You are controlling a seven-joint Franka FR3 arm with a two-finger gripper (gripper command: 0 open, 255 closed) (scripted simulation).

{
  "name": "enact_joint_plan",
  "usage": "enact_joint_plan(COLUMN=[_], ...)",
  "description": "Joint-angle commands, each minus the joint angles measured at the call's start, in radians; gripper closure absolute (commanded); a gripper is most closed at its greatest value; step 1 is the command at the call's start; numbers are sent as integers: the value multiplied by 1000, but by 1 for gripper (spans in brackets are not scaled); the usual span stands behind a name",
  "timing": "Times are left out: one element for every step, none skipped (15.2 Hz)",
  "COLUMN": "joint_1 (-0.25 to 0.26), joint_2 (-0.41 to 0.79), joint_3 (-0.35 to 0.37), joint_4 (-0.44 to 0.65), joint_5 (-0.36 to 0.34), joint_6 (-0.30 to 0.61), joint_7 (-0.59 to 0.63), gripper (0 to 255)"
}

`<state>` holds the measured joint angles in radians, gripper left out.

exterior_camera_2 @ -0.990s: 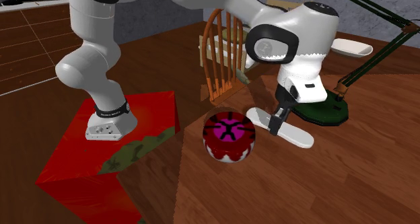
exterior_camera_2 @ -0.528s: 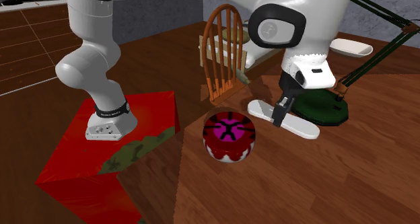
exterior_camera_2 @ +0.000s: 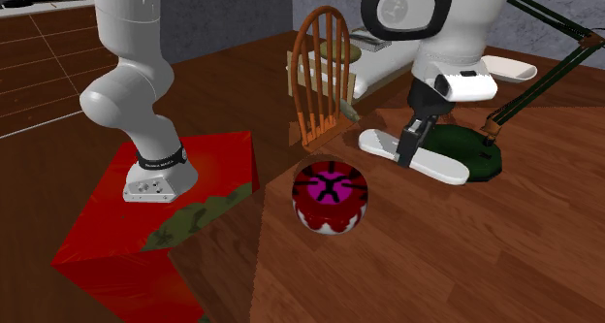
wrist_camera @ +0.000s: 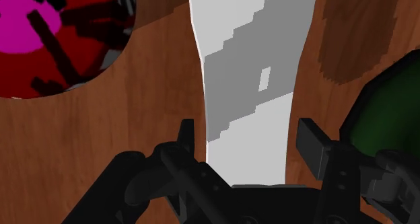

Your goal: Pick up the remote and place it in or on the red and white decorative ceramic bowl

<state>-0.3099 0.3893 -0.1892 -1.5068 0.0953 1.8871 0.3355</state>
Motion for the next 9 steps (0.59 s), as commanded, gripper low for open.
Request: enact_joint_plan(joint_1=[-1,-1,-2,-2,-2,-3,-3,-4,-5], joint_2=[-3,-5,-6,-7,-8,-8,-9,-9,-8], joint_3=[-1,-1,-1,-2,-2,-2,-2,-2,-3], joint_4=[20,31,43,54,67,79,92,106,120], joint_5=[-1,-1,-2,-2,-3,-3,-3,-4,-4], joint_6=[-23,-36,-48,-61,-74,-88,-101,-114,-128], joint_7=[0,1,2,2,3,3,4,4,5], gripper=[255,255,255,255,255,255,255,255,255])
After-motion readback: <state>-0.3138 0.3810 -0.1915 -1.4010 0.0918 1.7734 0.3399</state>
